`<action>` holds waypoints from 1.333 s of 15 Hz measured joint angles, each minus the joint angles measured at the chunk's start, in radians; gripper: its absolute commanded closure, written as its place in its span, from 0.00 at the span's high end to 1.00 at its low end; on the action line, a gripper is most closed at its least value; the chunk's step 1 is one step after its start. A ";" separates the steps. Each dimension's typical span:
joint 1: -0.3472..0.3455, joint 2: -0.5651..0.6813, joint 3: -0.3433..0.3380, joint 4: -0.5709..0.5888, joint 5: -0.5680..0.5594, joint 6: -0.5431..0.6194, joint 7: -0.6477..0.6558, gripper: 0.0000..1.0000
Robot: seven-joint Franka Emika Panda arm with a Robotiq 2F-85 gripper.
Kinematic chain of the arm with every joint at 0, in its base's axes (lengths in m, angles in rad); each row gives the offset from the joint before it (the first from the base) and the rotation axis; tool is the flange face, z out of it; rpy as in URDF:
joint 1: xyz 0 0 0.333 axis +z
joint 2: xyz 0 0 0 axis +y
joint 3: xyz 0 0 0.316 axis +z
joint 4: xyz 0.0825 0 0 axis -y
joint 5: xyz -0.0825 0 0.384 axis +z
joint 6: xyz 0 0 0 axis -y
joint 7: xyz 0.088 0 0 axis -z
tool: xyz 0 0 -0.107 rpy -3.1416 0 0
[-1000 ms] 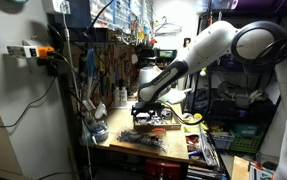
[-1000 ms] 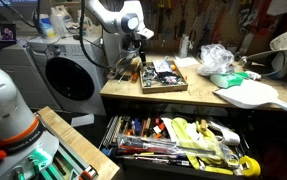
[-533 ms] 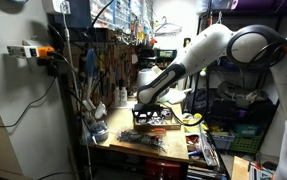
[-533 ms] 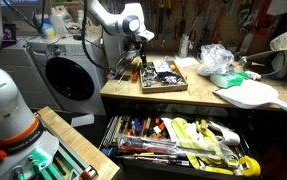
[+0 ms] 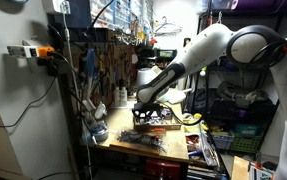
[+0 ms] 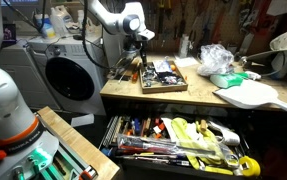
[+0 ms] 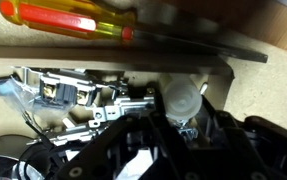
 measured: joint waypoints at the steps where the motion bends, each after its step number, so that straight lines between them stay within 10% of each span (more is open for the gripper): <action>1: 0.000 -0.003 0.000 0.005 0.000 -0.004 0.000 0.13; 20: 0.043 0.100 0.027 0.268 0.073 -0.074 0.133 0.12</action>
